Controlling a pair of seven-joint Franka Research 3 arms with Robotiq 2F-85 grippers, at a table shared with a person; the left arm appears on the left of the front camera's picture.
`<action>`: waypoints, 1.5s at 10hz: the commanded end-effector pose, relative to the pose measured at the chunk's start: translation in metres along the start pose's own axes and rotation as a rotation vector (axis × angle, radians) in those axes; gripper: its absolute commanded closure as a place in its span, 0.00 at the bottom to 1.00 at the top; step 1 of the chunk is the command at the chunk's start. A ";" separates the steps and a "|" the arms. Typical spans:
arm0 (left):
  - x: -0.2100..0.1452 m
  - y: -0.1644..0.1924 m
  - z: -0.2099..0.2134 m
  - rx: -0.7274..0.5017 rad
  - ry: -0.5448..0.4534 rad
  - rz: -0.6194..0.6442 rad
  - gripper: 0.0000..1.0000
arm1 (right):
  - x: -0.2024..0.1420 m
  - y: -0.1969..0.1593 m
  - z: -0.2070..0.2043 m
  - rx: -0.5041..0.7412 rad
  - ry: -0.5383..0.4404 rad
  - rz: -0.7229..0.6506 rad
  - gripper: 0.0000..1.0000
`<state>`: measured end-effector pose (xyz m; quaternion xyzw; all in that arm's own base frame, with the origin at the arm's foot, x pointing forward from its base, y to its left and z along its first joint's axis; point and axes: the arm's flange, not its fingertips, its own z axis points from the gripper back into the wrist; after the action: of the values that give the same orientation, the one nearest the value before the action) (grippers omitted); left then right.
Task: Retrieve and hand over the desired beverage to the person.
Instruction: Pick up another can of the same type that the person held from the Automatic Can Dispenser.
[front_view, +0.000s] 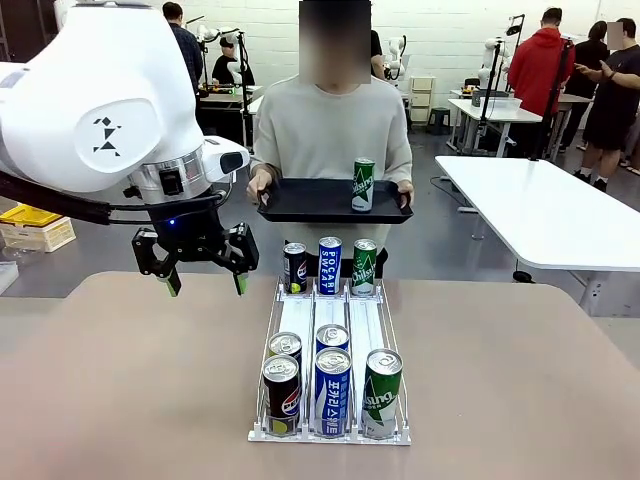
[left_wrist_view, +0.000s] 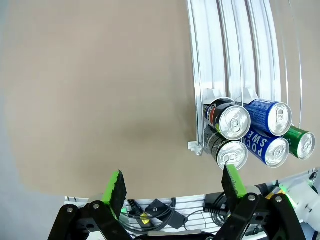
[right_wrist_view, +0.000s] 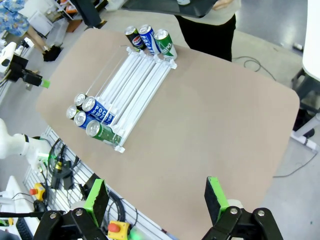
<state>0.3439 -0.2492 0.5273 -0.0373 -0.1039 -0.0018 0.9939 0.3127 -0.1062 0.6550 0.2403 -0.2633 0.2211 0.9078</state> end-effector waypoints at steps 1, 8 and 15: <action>0.001 -0.002 -0.001 0.008 -0.017 0.008 0.00 | 0.001 -0.001 -0.002 0.015 -0.010 0.006 0.00; -0.020 -0.066 -0.048 0.038 0.124 0.042 0.00 | 0.001 -0.001 -0.002 0.015 -0.010 0.006 0.00; -0.026 -0.081 -0.080 -0.004 0.117 -0.139 0.00 | 0.001 -0.001 -0.002 0.015 -0.010 0.006 0.00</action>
<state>0.3298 -0.3376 0.4530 -0.0365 -0.0348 -0.0620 0.9968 0.3126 -0.1062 0.6550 0.2401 -0.2633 0.2210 0.9079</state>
